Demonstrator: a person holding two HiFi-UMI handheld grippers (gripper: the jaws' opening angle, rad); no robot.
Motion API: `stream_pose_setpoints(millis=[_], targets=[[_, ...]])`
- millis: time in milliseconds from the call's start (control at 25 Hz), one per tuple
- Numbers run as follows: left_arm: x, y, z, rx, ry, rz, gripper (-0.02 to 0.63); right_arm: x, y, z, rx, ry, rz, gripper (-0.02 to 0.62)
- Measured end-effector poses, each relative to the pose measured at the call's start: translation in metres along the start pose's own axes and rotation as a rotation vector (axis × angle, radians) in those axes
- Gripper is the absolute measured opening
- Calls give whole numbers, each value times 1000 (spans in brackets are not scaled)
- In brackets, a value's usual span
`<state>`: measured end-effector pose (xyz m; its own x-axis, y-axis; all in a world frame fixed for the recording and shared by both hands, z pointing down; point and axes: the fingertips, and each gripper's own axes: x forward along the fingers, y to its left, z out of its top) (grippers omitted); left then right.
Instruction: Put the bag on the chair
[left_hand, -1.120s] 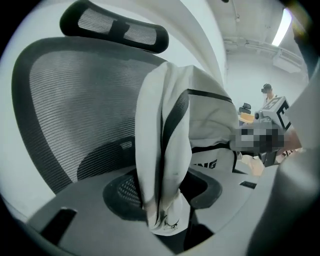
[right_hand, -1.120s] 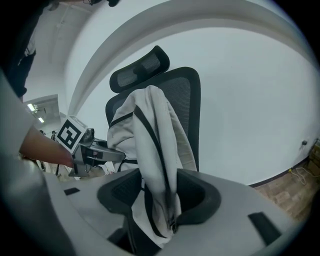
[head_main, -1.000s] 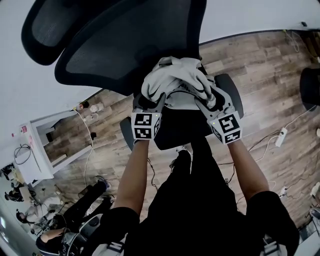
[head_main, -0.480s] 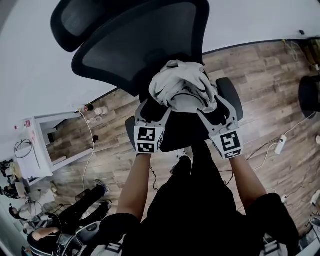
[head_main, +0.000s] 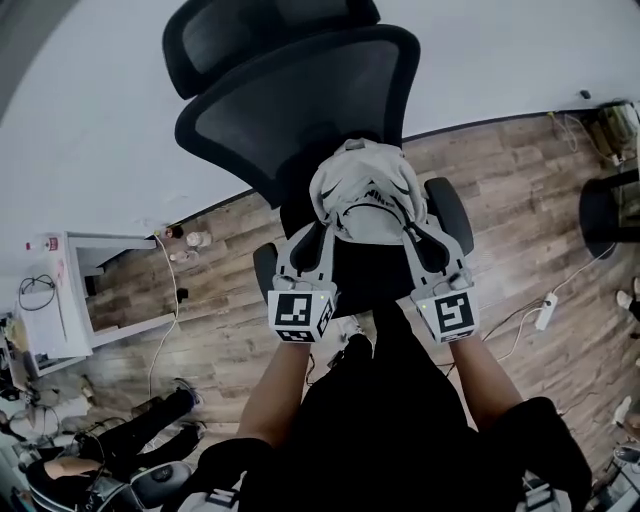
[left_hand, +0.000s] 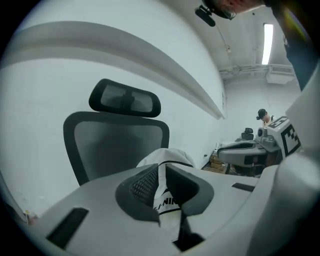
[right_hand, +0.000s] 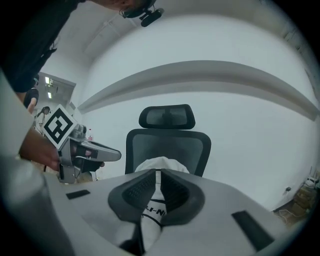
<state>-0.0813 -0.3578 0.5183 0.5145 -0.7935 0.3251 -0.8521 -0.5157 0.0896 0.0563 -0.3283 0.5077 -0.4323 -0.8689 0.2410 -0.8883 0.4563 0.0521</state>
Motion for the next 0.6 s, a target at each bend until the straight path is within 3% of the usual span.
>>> stream_pose_setpoints(millis=[120,600], targets=[[-10,-6,8,21,-17,-13,23,-9,3,13,-1,-27,-27,27],[-54,-23,27,-8,-82,-83,23,-32,24,45,-54,-48,-56,21]])
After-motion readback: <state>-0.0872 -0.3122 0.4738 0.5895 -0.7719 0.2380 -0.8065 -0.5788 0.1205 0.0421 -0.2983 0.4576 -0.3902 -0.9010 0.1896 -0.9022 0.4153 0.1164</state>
